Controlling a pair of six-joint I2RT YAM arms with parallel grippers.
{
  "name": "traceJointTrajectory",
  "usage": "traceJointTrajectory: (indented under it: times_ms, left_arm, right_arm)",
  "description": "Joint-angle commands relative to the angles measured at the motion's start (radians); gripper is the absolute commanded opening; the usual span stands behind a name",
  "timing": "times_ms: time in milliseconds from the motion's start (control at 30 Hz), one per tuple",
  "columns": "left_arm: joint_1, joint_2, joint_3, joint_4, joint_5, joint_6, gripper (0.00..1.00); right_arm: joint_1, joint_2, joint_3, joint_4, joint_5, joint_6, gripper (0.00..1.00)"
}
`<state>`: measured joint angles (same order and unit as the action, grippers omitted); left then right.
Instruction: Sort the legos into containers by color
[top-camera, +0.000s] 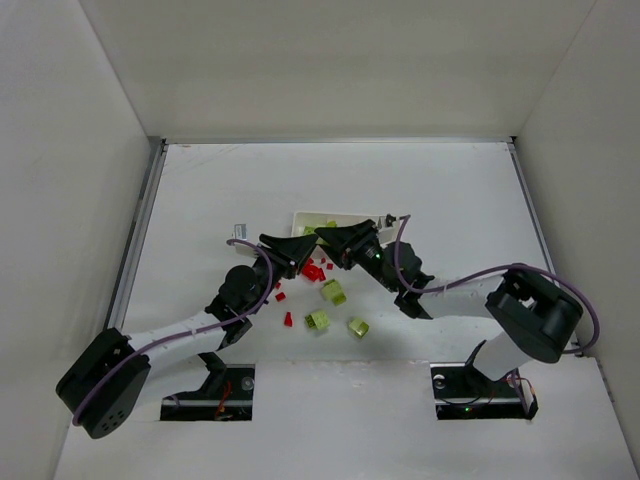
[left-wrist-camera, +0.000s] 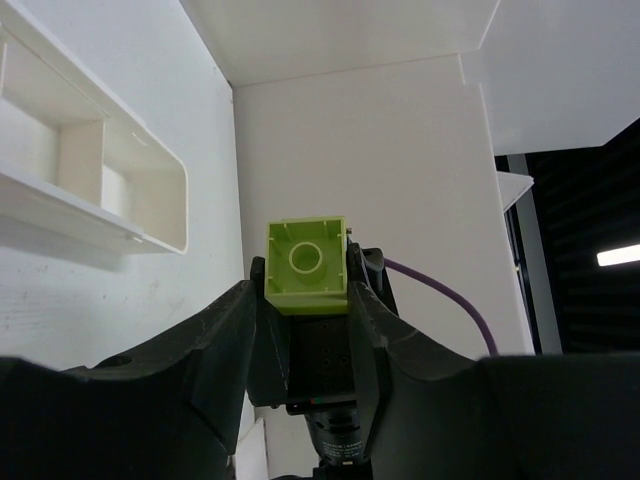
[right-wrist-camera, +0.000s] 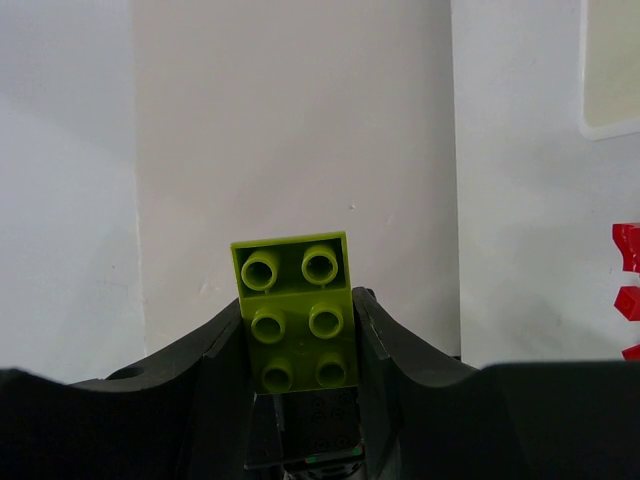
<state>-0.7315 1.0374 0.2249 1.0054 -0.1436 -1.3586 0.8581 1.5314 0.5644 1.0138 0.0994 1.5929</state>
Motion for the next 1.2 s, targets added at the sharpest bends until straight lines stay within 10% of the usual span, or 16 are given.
traceJointTrajectory:
  times_ms: [0,533,1167]
  left_arm:
    - [0.002,0.003,0.028,0.090,-0.002,0.003,0.35]
    - [-0.015,-0.014,0.022,0.119,0.006,0.018,0.25]
    - [0.060,-0.131,-0.048,0.018,0.030,0.035,0.16]
  right_arm:
    - [0.023,0.016,0.043,0.085,-0.024,0.018,0.27]
    - [0.040,0.067,0.055,0.094,-0.027,0.036,0.29]
    - [0.017,-0.042,-0.003,0.008,-0.006,-0.089,0.67]
